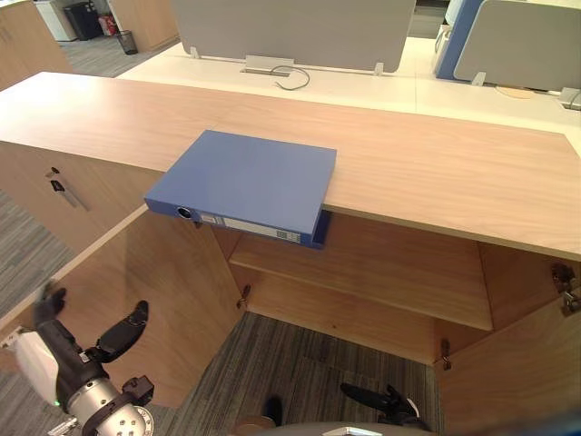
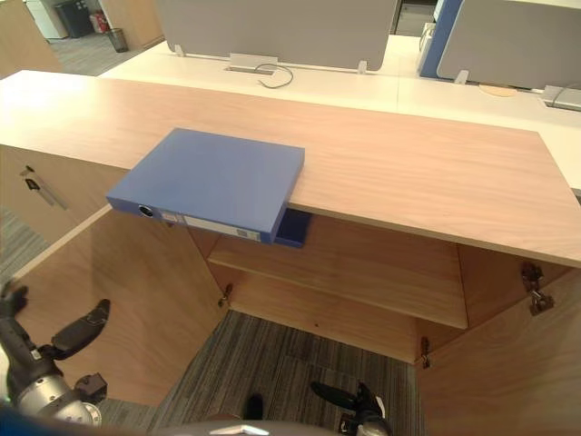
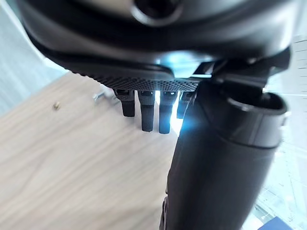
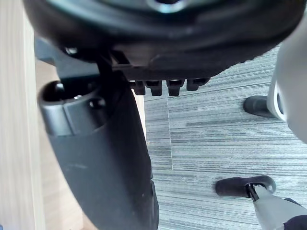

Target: Walk over to the cabinet, pick up the folder, carry it to the office cabinet, place the folder inside the office cabinet, then close the office cabinet door

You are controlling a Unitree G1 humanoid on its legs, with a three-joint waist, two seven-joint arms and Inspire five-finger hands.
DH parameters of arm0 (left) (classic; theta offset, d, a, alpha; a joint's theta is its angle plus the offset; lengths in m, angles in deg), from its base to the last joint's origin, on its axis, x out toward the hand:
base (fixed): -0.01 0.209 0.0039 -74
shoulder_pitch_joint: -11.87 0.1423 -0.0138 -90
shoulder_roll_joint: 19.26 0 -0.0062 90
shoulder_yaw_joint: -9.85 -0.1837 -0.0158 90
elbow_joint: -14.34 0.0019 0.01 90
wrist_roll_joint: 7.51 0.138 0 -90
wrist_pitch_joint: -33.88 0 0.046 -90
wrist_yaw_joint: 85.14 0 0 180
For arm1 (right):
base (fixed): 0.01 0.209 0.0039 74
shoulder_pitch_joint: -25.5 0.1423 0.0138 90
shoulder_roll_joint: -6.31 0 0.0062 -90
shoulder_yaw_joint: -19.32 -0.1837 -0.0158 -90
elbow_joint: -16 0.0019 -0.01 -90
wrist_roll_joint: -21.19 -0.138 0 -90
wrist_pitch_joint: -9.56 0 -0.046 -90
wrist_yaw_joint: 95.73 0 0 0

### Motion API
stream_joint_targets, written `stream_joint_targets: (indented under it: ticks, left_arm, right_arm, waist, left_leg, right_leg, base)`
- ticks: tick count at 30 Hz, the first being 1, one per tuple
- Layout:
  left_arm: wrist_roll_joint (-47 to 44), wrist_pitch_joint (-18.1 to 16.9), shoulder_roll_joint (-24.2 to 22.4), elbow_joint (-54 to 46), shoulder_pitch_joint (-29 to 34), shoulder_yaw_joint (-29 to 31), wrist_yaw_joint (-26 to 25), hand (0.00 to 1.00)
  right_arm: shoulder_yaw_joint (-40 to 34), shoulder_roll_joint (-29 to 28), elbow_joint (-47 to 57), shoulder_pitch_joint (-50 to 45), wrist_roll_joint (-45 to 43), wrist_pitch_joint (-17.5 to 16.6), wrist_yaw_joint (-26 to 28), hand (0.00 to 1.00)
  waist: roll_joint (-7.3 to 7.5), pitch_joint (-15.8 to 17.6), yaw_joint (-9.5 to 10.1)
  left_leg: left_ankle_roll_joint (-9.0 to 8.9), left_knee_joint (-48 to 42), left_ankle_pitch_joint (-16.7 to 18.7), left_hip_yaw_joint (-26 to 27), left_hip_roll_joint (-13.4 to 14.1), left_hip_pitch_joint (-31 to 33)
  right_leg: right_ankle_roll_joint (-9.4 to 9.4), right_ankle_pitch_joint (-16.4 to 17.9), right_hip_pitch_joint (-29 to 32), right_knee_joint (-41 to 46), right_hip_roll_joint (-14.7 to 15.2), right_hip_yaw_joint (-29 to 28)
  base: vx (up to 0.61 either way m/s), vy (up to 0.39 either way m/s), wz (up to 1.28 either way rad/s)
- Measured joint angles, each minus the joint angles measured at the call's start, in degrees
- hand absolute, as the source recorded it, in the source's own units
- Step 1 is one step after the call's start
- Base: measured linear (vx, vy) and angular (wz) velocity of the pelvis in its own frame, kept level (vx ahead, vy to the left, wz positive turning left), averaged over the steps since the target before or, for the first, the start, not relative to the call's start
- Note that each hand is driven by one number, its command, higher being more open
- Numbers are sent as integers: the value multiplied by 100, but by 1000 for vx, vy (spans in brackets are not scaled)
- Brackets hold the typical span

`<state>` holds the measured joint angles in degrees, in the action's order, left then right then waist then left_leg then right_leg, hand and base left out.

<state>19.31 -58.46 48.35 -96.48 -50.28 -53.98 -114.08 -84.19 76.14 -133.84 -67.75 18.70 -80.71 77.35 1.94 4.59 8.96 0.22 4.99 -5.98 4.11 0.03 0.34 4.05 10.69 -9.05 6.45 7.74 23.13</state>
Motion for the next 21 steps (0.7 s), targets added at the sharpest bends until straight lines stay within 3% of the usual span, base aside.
stream_joint_targets:
  ticks: [5, 10, 15, 21]
  left_arm:
    - [1080, 114, 99, -418, -205, -118, -470, 100]
    - [1567, 154, 543, -423, -413, -571, -495, 100]
    - [2129, 106, 1652, -403, -508, -746, -366, 100]
    - [2345, -100, 2224, -114, -659, -753, -129, 100]
  right_arm:
    - [346, 30, -70, 4, 24, -47, -3, 100]
    - [369, 98, -214, 41, 27, -106, 6, 100]
    - [347, 327, -502, 86, 156, -138, 12, 100]
    - [330, 605, -621, -32, 251, -158, 31, 100]
  waist:
    - [-1, -6, 15]
    - [-21, -72, 13]
    - [-43, -196, -4]
    - [-171, -276, -8]
  left_leg:
    - [2, 0, 0, 6, -6, 0]
    - [-13, 0, -11, 87, 42, -9]
    - [-25, -1, -17, 180, 111, -16]
    - [-58, 1, -39, 213, 174, -35]
  right_leg:
    - [10, -10, 1, -19, 2, -31]
    - [-15, -28, 22, -62, -52, -156]
    - [-89, -88, 26, -177, -159, -297]
    - [-119, -94, 28, -182, -222, -368]
  base:
    - [-7, 0, 0]
    - [-32, -15, -10]
    - [-8, -25, -12]
    - [-22, -21, -4]
